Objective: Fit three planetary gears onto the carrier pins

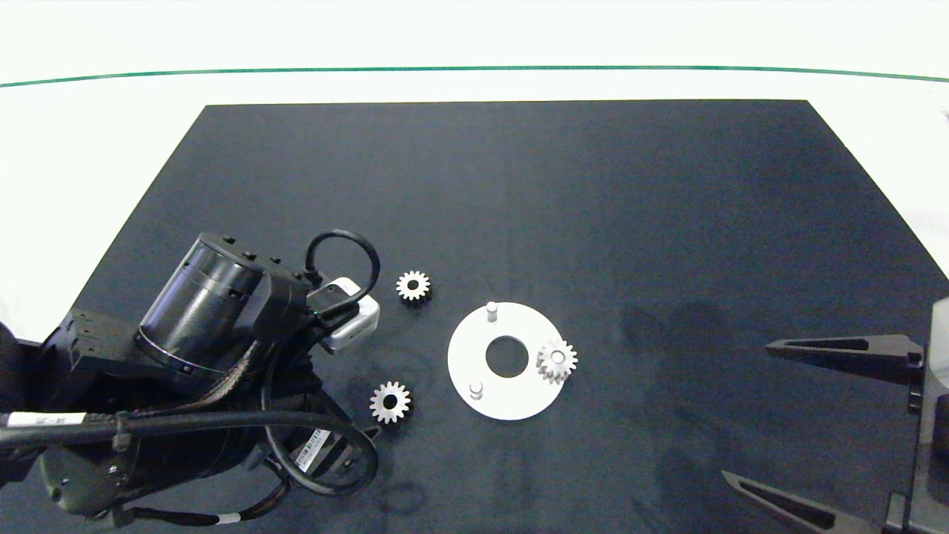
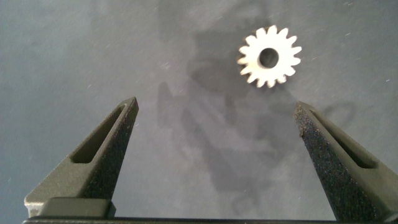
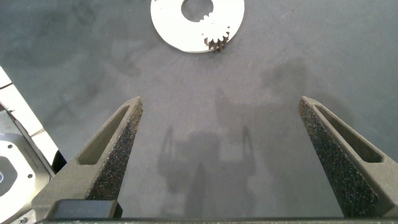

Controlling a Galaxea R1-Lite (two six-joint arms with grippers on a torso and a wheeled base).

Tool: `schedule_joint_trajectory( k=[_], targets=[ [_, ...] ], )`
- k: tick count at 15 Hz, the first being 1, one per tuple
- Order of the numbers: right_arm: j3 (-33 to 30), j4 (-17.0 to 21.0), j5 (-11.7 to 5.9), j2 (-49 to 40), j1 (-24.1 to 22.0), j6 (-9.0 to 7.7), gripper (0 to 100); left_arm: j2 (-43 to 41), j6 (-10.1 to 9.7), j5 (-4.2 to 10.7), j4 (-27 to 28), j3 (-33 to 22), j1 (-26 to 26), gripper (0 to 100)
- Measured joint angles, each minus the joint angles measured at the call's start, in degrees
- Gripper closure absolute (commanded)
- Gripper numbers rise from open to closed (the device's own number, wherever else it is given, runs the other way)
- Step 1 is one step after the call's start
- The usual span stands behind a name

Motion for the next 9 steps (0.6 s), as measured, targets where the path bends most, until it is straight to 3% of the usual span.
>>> schedule_joint_trajectory(
  k=[9],
  targets=[
    [-0.02,0.09,0.05,-0.63,0.06,-0.16,0,6.40,-0.41,0.07,-3.41,-1.54,-5.60,0]
  ],
)
